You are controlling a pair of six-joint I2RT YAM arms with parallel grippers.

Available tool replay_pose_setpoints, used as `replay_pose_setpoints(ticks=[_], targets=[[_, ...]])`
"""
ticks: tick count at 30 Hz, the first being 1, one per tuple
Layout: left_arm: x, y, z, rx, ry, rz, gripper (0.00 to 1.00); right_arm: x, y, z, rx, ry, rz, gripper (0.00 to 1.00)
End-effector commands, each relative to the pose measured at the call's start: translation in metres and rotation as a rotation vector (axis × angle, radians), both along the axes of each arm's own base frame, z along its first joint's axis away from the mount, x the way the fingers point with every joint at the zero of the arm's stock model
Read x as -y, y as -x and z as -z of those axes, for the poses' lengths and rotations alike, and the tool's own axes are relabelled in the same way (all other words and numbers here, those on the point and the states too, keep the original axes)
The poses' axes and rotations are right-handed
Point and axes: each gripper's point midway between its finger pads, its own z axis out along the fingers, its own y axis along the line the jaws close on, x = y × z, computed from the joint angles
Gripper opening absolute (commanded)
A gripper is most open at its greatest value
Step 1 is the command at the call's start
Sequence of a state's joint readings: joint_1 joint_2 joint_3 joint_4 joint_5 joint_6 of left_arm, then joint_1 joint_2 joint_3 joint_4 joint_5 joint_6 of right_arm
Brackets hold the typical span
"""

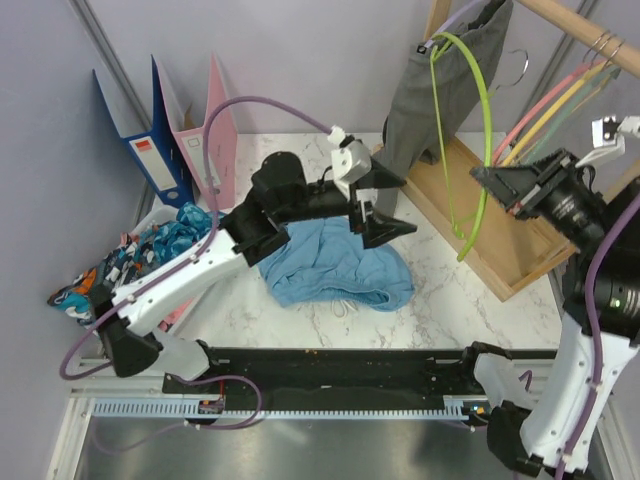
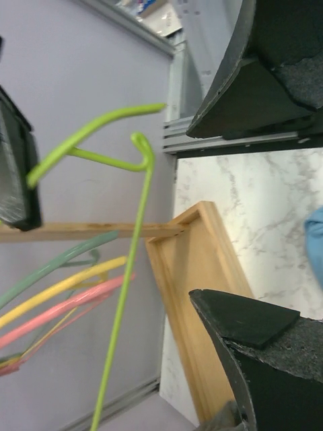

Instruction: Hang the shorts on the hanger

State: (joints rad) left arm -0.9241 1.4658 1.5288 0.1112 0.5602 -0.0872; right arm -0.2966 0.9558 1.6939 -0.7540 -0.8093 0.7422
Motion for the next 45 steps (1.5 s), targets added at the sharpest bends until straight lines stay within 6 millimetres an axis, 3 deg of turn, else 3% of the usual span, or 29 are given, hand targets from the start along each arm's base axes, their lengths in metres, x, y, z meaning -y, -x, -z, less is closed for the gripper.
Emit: replay_pose_setpoints(ticks=[1,5,7,9,10,11,16,17,18,20,22,24,27,31,34,35,37,38,39,40,41,42,43,45], targets=[[-0.039,0.03,0.02,0.213,-0.057,0.011,1.0,-0.032,0.066,-0.011,0.208,0.162,-0.146,0.0],[-0.077,0.036,0.027,0.336,-0.083,-0.09,0.99,-0.044,0.088,-0.002,0.24,0.211,-0.23,0.0],[-0.103,0.024,0.016,0.386,-0.068,-0.189,1.0,-0.051,0.09,0.003,0.25,0.2,-0.316,0.0],[-0.123,0.016,0.003,0.384,-0.043,-0.206,0.99,-0.051,0.082,0.007,0.274,0.208,-0.375,0.0],[-0.146,-0.006,0.002,0.32,-0.053,-0.291,0.98,-0.055,0.086,0.011,0.291,0.227,-0.455,0.0],[-0.158,-0.013,0.0,0.302,-0.055,-0.324,0.98,-0.053,0.077,0.014,0.298,0.24,-0.486,0.0],[-0.207,-0.012,0.018,0.341,-0.155,-0.399,0.99,-0.049,0.056,0.026,0.301,0.235,-0.642,0.0],[-0.217,-0.008,0.021,0.337,-0.166,-0.42,0.99,-0.05,0.056,0.018,0.339,0.245,-0.681,0.0],[-0.224,-0.008,0.026,0.338,-0.177,-0.442,0.99,-0.049,0.05,0.027,0.306,0.211,-0.703,0.0],[-0.243,-0.014,0.031,0.345,-0.199,-0.517,0.99,-0.055,0.054,0.024,0.345,0.217,-0.768,0.0],[-0.26,-0.016,0.033,0.339,-0.201,-0.586,0.98,-0.061,0.043,0.039,0.264,0.144,-0.831,0.0],[-0.27,-0.014,0.036,0.322,-0.197,-0.623,0.96,-0.078,0.044,0.045,0.189,0.07,-0.948,0.0],[-0.286,-0.012,0.038,0.297,-0.183,-0.693,0.96,-0.097,0.052,0.029,0.26,0.07,-1.055,0.0],[-0.307,-0.017,0.033,0.292,-0.158,-0.809,0.96,-0.108,0.04,0.021,0.256,0.044,-1.1,0.0],[-0.321,-0.021,0.027,0.281,-0.139,-0.886,0.96,-0.131,0.033,0.023,0.202,-0.028,-1.165,0.0],[-0.323,-0.019,0.026,0.278,-0.131,-0.898,0.97,-0.144,0.028,0.027,0.1,-0.089,-1.184,0.0],[-0.322,-0.015,0.025,0.272,-0.121,-0.882,0.97,-0.157,0.017,0.02,0.066,-0.13,-1.152,0.0],[-0.32,-0.01,0.024,0.28,-0.118,-0.867,0.96,-0.172,-0.003,0.035,-0.03,-0.143,-1.074,0.0],[-0.315,-0.005,0.024,0.292,-0.121,-0.831,0.96,-0.176,0.0,0.006,0.087,-0.071,-1.039,0.0],[-0.313,-0.002,0.024,0.298,-0.122,-0.818,0.96,-0.185,0.003,0.02,-0.037,-0.034,-1.006,0.0],[-0.312,0.003,0.022,0.311,-0.124,-0.81,0.97,-0.187,-0.015,0.007,0.087,0.023,-0.908,0.0],[-0.313,0.006,0.016,0.331,-0.122,-0.817,0.97,-0.186,-0.019,0.0,0.106,0.016,-0.884,0.0],[-0.314,0.008,0.011,0.345,-0.123,-0.82,0.97,-0.187,-0.024,0.006,0.063,0.015,-0.86,0.0],[-0.315,0.016,-0.002,0.362,-0.12,-0.829,0.97,-0.186,-0.056,0.033,0.057,0.124,-0.752,0.0]])
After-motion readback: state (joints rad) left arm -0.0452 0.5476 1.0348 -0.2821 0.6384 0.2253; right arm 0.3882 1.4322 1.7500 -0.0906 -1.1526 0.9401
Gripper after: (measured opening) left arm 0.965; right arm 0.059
